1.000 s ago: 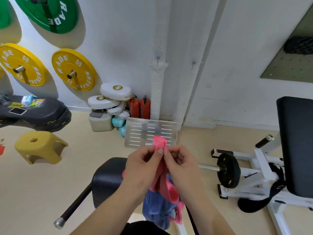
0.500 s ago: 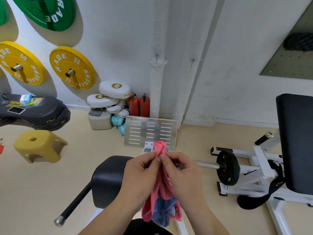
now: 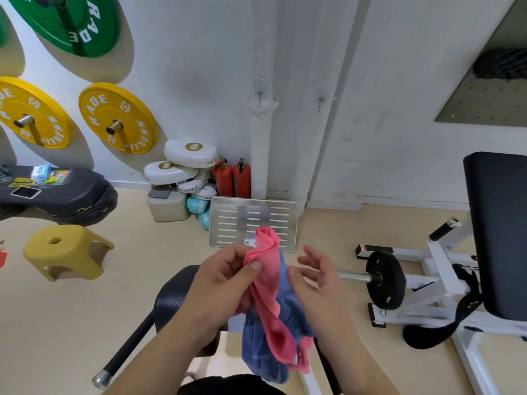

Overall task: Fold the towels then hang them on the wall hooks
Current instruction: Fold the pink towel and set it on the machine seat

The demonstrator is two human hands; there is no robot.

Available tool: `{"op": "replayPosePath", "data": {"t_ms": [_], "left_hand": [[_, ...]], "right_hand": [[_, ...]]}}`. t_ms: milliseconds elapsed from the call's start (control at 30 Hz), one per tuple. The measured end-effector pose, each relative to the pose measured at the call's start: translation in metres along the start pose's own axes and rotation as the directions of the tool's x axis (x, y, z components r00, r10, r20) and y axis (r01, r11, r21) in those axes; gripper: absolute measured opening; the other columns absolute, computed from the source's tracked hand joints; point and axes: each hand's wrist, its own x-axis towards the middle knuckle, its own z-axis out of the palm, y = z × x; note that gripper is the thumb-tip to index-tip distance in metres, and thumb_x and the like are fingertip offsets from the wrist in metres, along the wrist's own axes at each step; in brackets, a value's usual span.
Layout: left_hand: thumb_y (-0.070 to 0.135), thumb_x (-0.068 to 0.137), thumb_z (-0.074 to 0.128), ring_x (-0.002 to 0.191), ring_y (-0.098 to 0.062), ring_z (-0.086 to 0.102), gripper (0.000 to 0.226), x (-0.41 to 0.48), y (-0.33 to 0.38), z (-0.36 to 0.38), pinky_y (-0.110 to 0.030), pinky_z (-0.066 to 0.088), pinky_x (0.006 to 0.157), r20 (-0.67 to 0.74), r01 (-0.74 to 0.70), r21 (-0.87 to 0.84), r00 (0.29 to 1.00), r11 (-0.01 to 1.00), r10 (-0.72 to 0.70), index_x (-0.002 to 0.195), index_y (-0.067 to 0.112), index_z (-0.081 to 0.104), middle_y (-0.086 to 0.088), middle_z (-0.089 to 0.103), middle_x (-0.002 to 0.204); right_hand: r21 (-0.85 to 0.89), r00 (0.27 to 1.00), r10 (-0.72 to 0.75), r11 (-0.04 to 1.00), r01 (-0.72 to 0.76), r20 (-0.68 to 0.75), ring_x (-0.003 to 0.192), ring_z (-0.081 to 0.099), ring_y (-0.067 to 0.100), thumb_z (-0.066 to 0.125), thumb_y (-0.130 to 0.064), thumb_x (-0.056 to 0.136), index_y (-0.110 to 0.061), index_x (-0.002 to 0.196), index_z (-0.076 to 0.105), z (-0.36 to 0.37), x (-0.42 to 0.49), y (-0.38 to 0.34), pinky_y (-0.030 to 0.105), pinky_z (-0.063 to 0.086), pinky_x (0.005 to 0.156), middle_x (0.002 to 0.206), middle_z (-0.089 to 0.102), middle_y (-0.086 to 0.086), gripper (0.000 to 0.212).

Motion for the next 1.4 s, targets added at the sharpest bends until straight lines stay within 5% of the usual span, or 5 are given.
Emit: {"op": "replayPosePath", "data": {"t_ms": [200, 700, 900, 1100, 1400], "left_hand": [[0.014, 0.090, 0.067, 0.089, -0.027, 0.061, 0.015, 0.008, 0.020, -0.027, -0.040, 0.050, 0.081, 0.256, -0.163, -0.079, 0.950, 0.983, 0.178, 0.102, 0.006, 0.068, -0.013, 0.070, 0.092], [0.034, 0.105, 0.052, 0.047, -0.013, 0.045, 0.013, 0.016, -0.006, -0.025, -0.026, 0.038, 0.048, -0.176, -0.143, 0.336, 0.961, 0.931, 0.211, 0.101, 0.039, 0.064, 0.002, 0.053, 0.052], [0.037, 0.106, 0.050, 0.054, -0.004, 0.056, 0.017, 0.023, -0.003, -0.050, -0.016, 0.045, 0.052, -0.341, -0.082, 0.283, 0.923, 0.956, 0.180, 0.103, 0.040, 0.066, 0.011, 0.069, 0.067], [0.049, 0.084, 0.074, 0.111, -0.030, 0.071, 0.069, 0.026, -0.059, -0.083, -0.053, 0.058, 0.095, -0.088, 0.448, -0.235, 0.874, 0.862, -0.478, 0.144, 0.024, 0.052, -0.010, 0.067, 0.133], [0.000, 0.070, 0.089, 0.102, -0.012, 0.071, 0.084, 0.021, -0.078, -0.080, -0.038, 0.062, 0.088, -0.228, 0.318, -0.128, 0.912, 0.939, -0.340, 0.140, 0.029, 0.054, -0.001, 0.059, 0.131]], "right_hand": [[0.218, 0.910, -0.082, 0.976, -0.009, 0.407, 0.122, 0.066, 0.015, 0.078, -0.014, 0.085, -0.015, 0.125, 0.067, -0.024, 0.020, -0.008, 0.025, 0.054, 0.097, 0.126, 0.074, 0.001, 0.042], [-0.047, 0.980, 0.087, 0.996, -0.080, 0.178, 0.065, 0.049, 0.015, 0.064, -0.070, 0.083, -0.006, 0.083, 0.059, 0.002, 0.014, 0.004, 0.039, 0.040, 0.064, 0.068, 0.052, 0.005, 0.064], [0.060, 0.900, 0.210, 0.966, -0.251, 0.381, 0.078, 0.067, 0.017, 0.075, -0.016, 0.090, -0.021, 0.116, 0.065, 0.016, 0.009, 0.023, 0.031, 0.056, 0.077, 0.088, 0.072, 0.014, 0.028], [0.018, 0.984, 0.018, 1.000, -0.021, 0.176, 0.067, 0.065, 0.010, 0.072, -0.010, 0.093, -0.019, 0.103, 0.062, 0.047, 0.009, 0.015, 0.019, 0.048, 0.069, 0.075, 0.073, 0.013, 0.017], [0.113, 0.972, 0.058, 0.990, -0.085, 0.226, 0.115, 0.068, 0.012, 0.066, 0.008, 0.092, -0.022, 0.125, 0.065, 0.048, 0.034, 0.017, 0.034, 0.054, 0.100, 0.125, 0.070, -0.004, 0.045]]}}
